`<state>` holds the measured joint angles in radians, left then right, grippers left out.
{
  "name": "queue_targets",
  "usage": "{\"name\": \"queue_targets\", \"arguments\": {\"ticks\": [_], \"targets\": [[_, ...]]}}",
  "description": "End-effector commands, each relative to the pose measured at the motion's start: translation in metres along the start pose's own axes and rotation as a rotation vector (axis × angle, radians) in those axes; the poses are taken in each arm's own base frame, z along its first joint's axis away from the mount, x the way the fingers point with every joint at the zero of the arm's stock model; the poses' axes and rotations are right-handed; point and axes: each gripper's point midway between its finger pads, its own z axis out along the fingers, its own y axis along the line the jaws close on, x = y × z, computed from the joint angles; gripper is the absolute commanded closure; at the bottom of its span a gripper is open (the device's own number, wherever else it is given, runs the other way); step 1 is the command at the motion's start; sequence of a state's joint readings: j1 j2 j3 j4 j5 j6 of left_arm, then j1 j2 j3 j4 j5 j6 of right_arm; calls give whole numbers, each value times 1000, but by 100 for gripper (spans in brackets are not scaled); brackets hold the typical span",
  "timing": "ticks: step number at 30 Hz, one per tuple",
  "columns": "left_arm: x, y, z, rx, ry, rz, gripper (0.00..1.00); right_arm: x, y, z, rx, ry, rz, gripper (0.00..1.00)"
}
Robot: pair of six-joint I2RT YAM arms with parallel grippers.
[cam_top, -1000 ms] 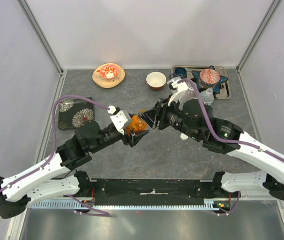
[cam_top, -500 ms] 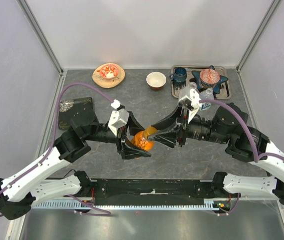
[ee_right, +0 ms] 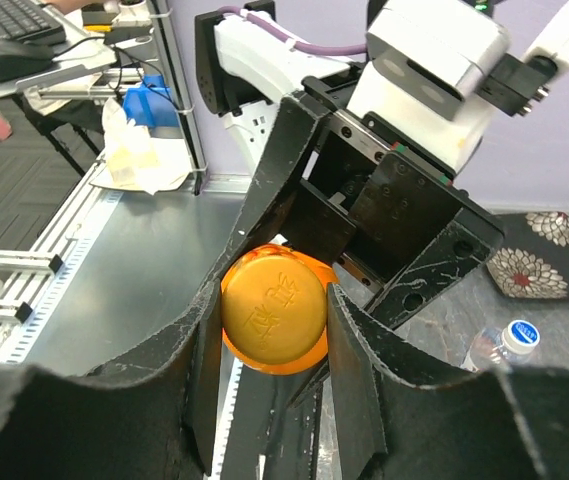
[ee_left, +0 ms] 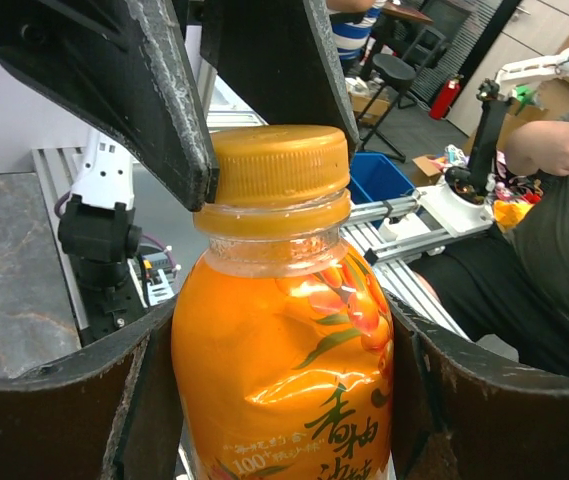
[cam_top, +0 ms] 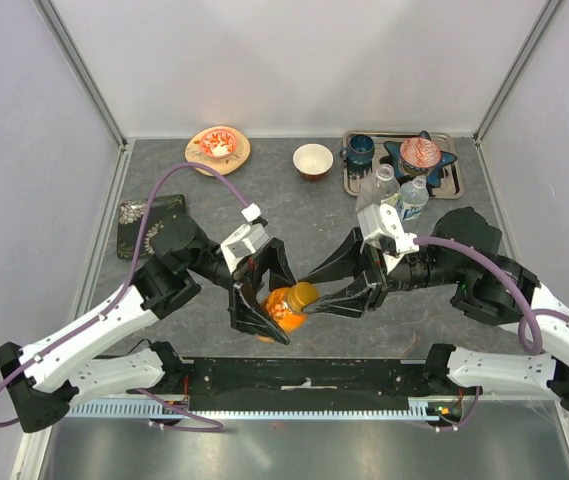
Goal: Unscrew the bottle caps
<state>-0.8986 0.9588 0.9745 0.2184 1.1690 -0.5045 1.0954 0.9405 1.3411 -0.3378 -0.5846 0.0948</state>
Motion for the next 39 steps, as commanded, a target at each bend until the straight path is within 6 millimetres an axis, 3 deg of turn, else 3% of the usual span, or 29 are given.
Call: {"name": "queue_targets", "arguments": {"ticks": [1, 7, 19, 33, 35, 39], "targets": [[-20, -11, 0, 39, -43, 86, 79, 35, 26, 1, -169, 122, 60, 100], [-17, 1, -1, -28, -41, 99, 78, 32, 8, 4, -63, 114, 70, 100], [-8, 28, -11, -212, -22, 148, 78, -3, -20, -7, 160, 28, 75, 58], [-1, 34, -15, -255, -5, 162, 76, -7, -48, -9, 317, 28, 90, 7], [-1, 37, -16, -275, -9, 167, 76, -15, -63, -15, 416, -3, 103, 4], [-6, 68, -27, -458, -46, 184, 76, -43, -94, -37, 655, -123, 172, 3]]}}
